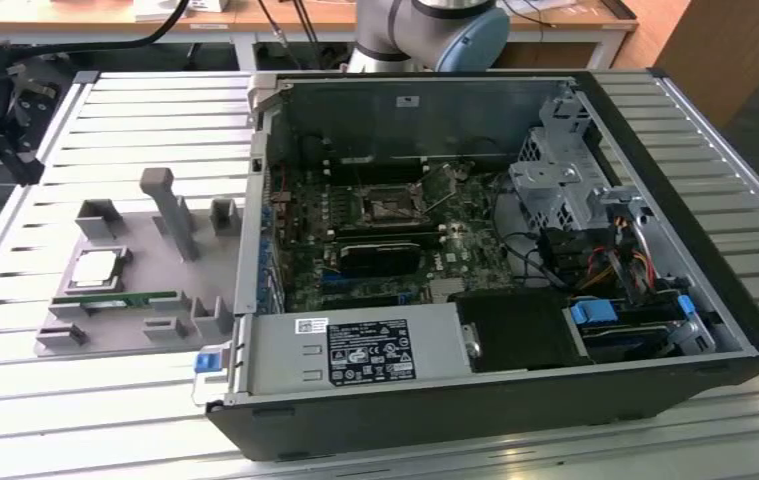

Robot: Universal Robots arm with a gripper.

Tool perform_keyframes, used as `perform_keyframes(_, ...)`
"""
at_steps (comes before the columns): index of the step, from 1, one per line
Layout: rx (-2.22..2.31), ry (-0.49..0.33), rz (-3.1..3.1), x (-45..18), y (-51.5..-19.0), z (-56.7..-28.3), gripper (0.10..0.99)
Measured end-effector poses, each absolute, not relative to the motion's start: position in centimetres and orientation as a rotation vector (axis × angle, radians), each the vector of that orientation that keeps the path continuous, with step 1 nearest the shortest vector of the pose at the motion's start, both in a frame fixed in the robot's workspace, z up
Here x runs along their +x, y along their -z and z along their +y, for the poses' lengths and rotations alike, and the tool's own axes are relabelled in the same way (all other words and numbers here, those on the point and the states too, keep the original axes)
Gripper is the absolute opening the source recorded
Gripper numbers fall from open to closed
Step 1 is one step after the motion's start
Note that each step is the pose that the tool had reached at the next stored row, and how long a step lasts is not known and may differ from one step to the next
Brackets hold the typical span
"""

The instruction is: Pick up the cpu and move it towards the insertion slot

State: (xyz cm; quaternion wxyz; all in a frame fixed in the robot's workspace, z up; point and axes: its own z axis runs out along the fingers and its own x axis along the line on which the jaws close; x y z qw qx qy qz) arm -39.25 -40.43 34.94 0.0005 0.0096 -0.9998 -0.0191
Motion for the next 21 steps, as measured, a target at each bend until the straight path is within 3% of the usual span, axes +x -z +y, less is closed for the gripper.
perform_keyframes(9,0.032,0.060,-3.140,-39.6,-33.8,-40.7,0.114)
perform_keyframes(10,0.032,0.060,-3.140,-39.6,-33.6,-40.7,0.169)
perform_keyframes(11,0.032,0.060,-3.140,-39.6,-33.5,-40.7,0.169)
perform_keyframes(13,0.032,0.060,-3.140,-39.6,-33.2,-40.7,0.290)
perform_keyframes(14,0.032,0.060,-3.140,-39.6,-33.0,-40.7,0.290)
perform_keyframes(16,0.032,0.060,-3.140,-39.6,-32.7,-40.7,0.408)
perform_keyframes(19,0.032,0.060,-3.140,-39.6,-32.1,-40.7,0.467)
perform_keyframes(21,0.032,0.060,-3.140,-39.6,-31.8,-40.7,0.580)
